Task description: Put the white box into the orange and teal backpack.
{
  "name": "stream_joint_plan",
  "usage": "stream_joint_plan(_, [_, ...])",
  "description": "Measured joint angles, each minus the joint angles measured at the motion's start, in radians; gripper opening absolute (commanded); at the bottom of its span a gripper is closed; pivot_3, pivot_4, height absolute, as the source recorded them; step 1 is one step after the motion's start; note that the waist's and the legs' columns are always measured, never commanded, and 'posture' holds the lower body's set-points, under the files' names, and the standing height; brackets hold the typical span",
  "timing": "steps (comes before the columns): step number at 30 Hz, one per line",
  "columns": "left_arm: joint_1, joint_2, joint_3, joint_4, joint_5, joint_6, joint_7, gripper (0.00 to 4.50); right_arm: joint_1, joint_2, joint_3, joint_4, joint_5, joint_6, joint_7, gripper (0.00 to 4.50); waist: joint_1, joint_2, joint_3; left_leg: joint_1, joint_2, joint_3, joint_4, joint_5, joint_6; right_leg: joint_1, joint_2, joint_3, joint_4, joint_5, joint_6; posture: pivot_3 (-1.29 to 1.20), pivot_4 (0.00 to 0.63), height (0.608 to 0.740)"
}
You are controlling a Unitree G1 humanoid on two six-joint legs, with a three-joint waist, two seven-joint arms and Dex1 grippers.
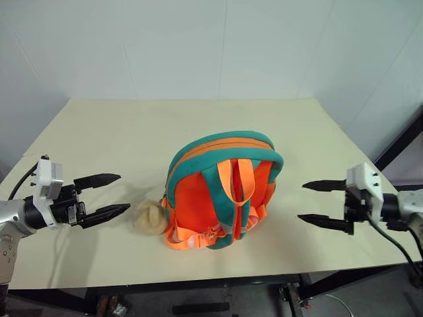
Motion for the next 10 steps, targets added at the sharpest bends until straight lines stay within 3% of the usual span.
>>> stream_joint_plan(5, [-0.015,0.000,-0.024,0.018,-0.005,-0.001,-0.064,4.50,0.025,-0.003,-0.086,-0.020,0.041,-0.007,0.010,4.49,-0.006,0.000,0.000,0.002,0.000,0.001,0.001,0.000,0.000,0.001,0.000,0.001,0.001,0.000,0.000,0.00,0.150,0.740])
stream_joint_plan(10, [-0.024,0.000,-0.034,0.080,0.000,-0.025,-0.110,4.50,0.024,-0.009,-0.091,-0.020,0.041,-0.035,0.015,4.49,-0.002,0.000,0.000,0.002,0.000,0.001,0.002,0.000,0.000,0.002,0.000,0.001,0.001,0.001,0.000,0.00,0.150,0.740])
